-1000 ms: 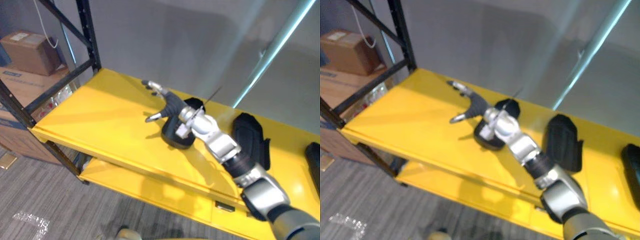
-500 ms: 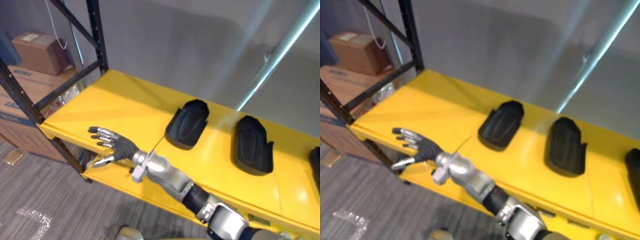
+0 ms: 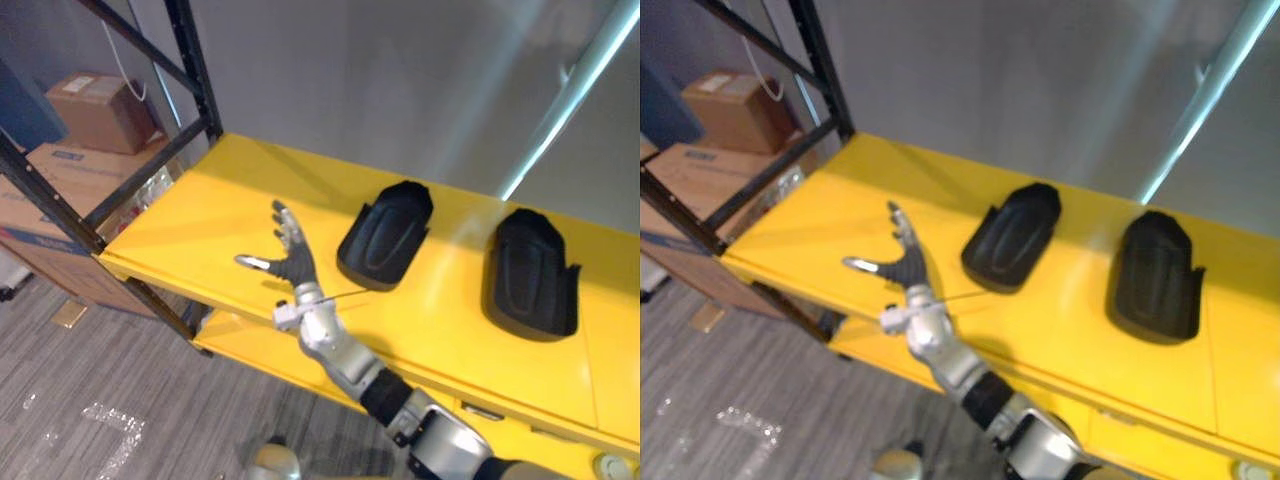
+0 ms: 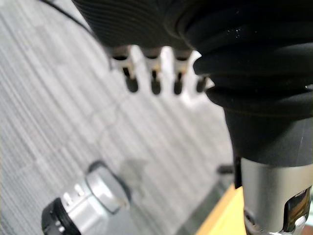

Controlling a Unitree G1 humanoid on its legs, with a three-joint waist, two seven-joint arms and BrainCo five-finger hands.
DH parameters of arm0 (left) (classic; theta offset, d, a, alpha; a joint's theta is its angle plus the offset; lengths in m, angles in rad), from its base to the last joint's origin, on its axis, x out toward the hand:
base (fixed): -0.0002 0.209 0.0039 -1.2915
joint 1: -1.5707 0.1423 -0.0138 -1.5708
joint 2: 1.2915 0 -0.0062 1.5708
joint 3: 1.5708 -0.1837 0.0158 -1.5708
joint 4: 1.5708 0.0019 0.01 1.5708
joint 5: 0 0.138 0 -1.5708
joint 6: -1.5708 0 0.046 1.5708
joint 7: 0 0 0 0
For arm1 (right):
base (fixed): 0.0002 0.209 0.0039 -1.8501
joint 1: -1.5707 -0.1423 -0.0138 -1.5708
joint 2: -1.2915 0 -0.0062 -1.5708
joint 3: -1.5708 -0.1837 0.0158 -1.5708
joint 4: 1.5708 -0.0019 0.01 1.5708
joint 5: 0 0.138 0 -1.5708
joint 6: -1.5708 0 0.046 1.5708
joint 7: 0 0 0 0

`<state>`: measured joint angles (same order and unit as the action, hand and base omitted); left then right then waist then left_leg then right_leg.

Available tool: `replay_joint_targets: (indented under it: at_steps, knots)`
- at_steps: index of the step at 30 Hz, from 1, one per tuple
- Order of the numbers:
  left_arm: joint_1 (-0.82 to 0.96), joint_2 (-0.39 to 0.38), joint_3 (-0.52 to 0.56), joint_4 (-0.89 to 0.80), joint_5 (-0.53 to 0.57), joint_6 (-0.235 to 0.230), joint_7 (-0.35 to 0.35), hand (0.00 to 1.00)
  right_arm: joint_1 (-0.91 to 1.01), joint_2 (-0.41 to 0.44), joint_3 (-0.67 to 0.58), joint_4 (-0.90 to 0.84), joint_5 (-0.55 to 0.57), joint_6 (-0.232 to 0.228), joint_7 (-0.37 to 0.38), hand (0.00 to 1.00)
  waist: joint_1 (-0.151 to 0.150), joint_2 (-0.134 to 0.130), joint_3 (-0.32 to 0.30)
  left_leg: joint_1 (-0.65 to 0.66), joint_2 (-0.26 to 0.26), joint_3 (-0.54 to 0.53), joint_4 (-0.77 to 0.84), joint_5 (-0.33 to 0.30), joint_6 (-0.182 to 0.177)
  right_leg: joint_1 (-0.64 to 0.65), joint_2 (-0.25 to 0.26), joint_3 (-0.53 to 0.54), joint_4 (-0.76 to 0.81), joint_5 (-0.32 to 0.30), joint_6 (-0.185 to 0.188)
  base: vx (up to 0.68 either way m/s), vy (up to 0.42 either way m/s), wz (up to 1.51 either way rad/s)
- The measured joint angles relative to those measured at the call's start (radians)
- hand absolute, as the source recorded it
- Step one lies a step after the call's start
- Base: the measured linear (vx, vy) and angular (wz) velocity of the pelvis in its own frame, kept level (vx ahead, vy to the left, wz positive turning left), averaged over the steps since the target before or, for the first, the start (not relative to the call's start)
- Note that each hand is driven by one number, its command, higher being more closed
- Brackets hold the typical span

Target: Walk over and take plastic housings, then place them on the shelf

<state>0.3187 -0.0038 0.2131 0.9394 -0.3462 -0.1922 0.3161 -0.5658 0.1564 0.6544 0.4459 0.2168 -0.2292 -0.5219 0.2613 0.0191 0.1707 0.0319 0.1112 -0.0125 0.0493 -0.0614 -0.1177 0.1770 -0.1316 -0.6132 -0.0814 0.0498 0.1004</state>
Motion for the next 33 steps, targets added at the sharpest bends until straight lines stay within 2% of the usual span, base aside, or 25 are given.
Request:
replay_joint_targets:
  at_steps: [3,7,13,18,25,33]
  knots:
    - [0.0,-0.006,-0.002,-0.002,0.0,0.0,-0.012,0.0,-0.003,0.0,0.022,0.0,-0.008,0.021,0.013,0.0,0.0,0.008,-0.003,0.0,0.002,0.0,0.0,0.0,-0.001,0.0,0.002,0.0,0.0,0.0,0.0,0.0,0.0,0.0]
    - [0.002,-0.004,-0.022,-0.012,0.0,-0.002,-0.013,0.0,-0.007,-0.001,0.067,0.005,-0.036,0.086,0.027,0.0,0.001,0.01,-0.002,0.0,0.005,-0.001,0.002,-0.001,-0.001,0.002,0.004,-0.001,0.0,-0.001,-0.001,0.0,0.008,0.0]
    - [0.002,-0.002,-0.04,-0.015,0.001,-0.002,-0.012,0.0,-0.009,-0.001,0.075,0.058,-0.039,0.133,0.042,0.0,0.001,0.022,0.004,-0.002,0.008,-0.001,0.02,-0.009,-0.003,0.009,0.007,0.0,0.0,-0.001,-0.002,-0.01,0.017,-0.01]
    - [0.002,-0.002,-0.062,-0.016,0.0,0.004,-0.007,0.0,-0.008,-0.001,0.076,0.093,-0.039,0.198,0.008,0.0,0.001,0.032,0.001,-0.011,0.015,0.003,0.027,-0.011,-0.006,0.0,0.009,0.006,0.0,-0.002,-0.004,0.0,0.032,-0.02]
    - [0.001,-0.003,-0.082,-0.024,-0.003,0.01,0.012,0.0,-0.008,-0.001,0.055,0.158,-0.043,0.21,-0.076,0.0,0.001,0.042,0.0,-0.017,0.016,0.002,0.029,-0.011,-0.006,-0.004,0.011,0.004,0.0,-0.001,-0.005,0.01,0.01,0.0]
    - [0.003,0.0,-0.091,-0.036,-0.008,0.02,0.014,0.0,-0.009,-0.002,-0.073,0.209,-0.043,0.202,-0.181,0.0,0.007,0.042,0.0,-0.015,0.014,0.002,0.027,-0.011,-0.006,-0.003,0.007,0.003,0.0,0.0,-0.004,0.0,0.033,0.0]
